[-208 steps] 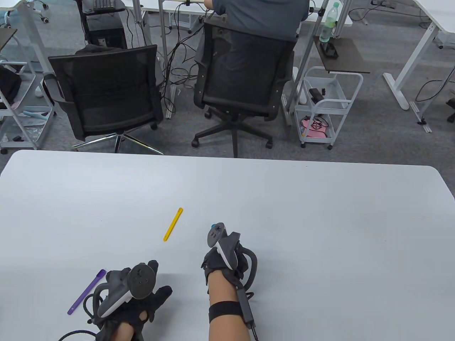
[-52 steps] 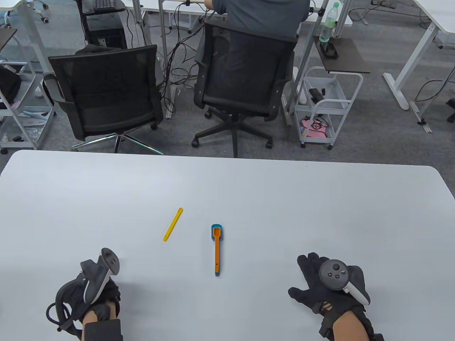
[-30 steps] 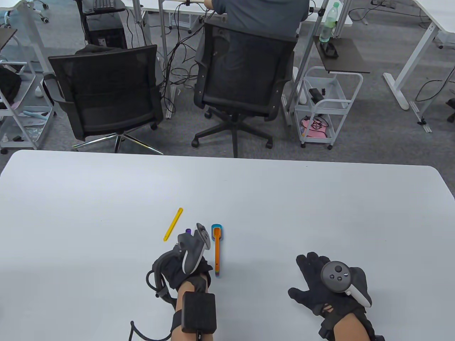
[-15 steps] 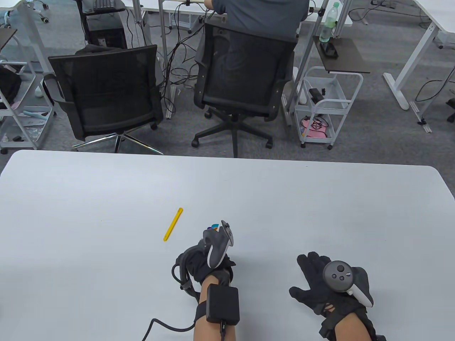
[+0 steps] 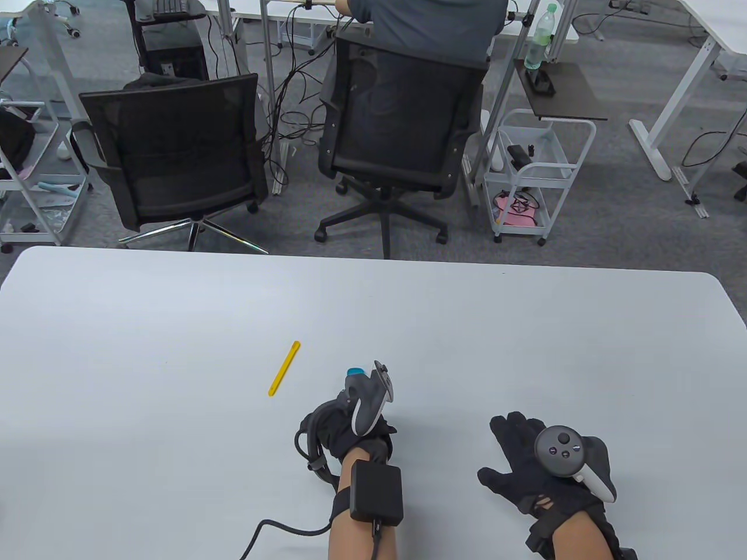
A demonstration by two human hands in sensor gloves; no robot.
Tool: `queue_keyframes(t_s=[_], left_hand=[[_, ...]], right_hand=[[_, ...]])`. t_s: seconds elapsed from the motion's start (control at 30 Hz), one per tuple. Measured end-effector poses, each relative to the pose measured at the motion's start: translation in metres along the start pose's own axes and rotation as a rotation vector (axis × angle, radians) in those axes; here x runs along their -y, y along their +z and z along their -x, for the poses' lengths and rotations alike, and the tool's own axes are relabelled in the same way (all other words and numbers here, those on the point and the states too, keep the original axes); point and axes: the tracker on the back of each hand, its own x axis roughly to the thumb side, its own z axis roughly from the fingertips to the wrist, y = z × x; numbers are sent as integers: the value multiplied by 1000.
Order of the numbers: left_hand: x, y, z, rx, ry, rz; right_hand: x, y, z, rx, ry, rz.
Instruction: Nest measuring spoons
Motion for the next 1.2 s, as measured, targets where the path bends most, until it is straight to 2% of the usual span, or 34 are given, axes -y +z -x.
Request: queue_keyframes(t_s=[1.2], left_hand=[[-1, 1, -4, 0, -3, 21]], right_hand=[[5, -1, 1, -7, -25, 0]])
